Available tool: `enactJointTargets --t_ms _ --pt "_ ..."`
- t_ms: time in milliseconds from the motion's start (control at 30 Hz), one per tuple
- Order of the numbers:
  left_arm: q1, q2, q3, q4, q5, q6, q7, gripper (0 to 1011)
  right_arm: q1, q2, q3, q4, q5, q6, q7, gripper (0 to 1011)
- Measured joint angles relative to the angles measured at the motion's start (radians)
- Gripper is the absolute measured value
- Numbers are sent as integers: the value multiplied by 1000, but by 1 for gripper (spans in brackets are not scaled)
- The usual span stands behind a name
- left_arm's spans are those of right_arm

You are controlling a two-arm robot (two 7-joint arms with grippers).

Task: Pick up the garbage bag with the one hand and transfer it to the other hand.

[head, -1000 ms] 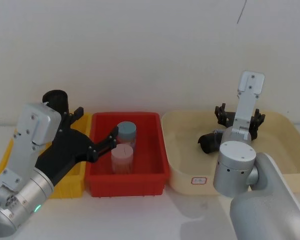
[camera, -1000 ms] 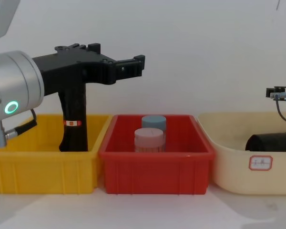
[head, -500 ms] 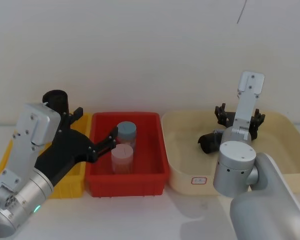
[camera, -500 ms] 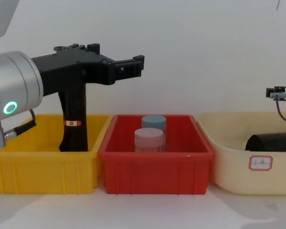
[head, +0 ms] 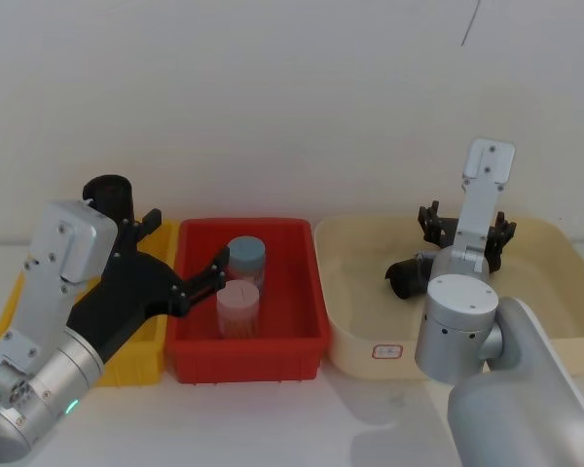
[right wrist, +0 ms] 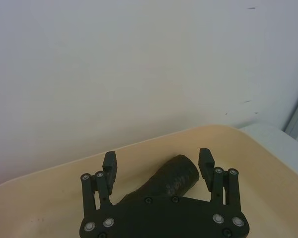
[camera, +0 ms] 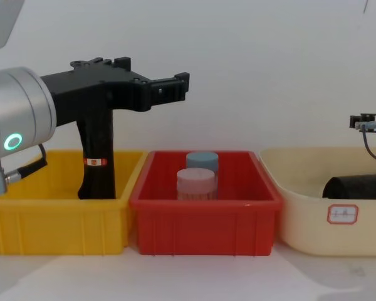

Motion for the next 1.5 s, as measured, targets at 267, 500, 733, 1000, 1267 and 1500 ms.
enactJointTargets --t_ms 267,500,733,1000,1267,1500 --pt "0 0 0 0 0 0 0 1001 0 0 0 0 0 0 0 1001" --pt "0 0 0 0 0 0 0 1001 0 0 0 0 0 0 0 1001" --pt "-1 1 2 3 0 -1 3 1001 -3 2 -1 -3 1 -1 1 1001" --pt "-15 18 36 50 0 -19 65 1001 -49 39 -14 -53 27 -19 47 1001" --pt "-39 43 89 125 1 -47 161 1001 -124 97 -34 -132 69 -48 119 1001" --pt "-54 59 122 173 2 -65 222 1001 -192 150 -52 -204 107 -75 186 1001"
